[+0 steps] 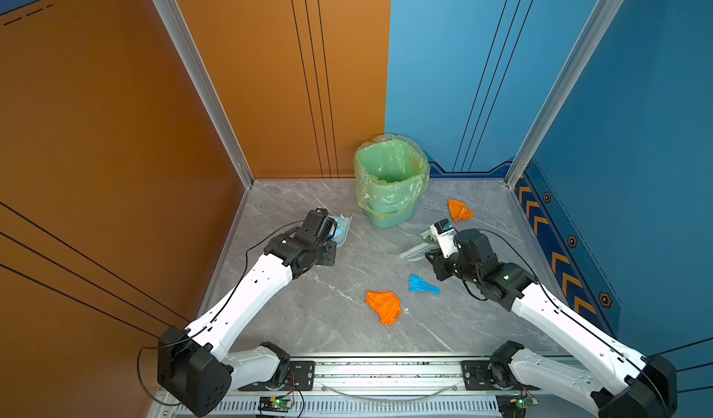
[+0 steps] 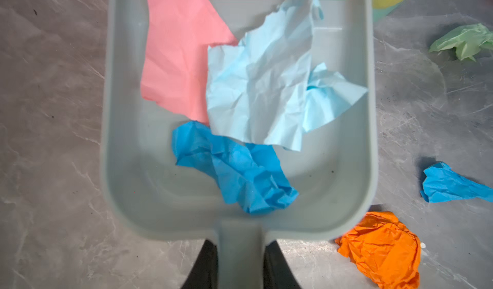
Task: Sweep away the paper scraps from the table
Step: 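Carry the dustpan up over the bin rim with the left gripper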
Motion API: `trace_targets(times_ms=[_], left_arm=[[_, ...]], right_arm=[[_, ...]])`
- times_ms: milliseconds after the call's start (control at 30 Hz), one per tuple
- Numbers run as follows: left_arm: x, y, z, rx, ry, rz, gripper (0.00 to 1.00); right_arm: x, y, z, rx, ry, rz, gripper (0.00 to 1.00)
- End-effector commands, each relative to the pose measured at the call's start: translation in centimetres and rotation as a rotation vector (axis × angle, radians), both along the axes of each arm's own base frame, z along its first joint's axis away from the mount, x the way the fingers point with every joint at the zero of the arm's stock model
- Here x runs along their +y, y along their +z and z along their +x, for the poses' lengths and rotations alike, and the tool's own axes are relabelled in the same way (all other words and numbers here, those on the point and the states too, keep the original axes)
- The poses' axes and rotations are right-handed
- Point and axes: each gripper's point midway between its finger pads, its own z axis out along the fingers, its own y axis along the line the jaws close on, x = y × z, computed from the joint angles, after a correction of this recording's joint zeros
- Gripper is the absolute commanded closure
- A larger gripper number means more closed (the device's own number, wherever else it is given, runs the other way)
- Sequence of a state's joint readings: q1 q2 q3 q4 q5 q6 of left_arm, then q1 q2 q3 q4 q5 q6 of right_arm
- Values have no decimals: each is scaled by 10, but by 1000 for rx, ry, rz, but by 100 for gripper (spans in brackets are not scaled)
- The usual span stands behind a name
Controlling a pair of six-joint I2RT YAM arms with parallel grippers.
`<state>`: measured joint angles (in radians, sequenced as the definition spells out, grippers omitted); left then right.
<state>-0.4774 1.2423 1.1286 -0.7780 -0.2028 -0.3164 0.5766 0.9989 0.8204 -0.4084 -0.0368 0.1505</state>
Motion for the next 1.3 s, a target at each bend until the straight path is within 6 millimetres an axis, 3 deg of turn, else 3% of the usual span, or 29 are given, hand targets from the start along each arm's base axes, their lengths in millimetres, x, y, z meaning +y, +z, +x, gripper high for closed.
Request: trace_targets(times_ms=[0, 433, 600, 1000, 1267], left_arm=[[11, 19, 5, -11, -5, 51, 91], [5, 105, 43, -170, -49, 50, 90], [-2, 128, 58, -217, -68, 46, 90], [-28, 151, 104, -266, -136, 68, 90], [-54, 148, 146, -266, -173, 48, 90]], right_arm=[[-20, -8, -7, 14, -60, -21, 100], [-32, -11, -17, 18, -92, 6, 100], [-33, -13, -18, 22, -99, 7, 100], [-34, -11, -17, 14, -121, 33, 100], [-41, -9, -20, 5, -147, 35, 100]])
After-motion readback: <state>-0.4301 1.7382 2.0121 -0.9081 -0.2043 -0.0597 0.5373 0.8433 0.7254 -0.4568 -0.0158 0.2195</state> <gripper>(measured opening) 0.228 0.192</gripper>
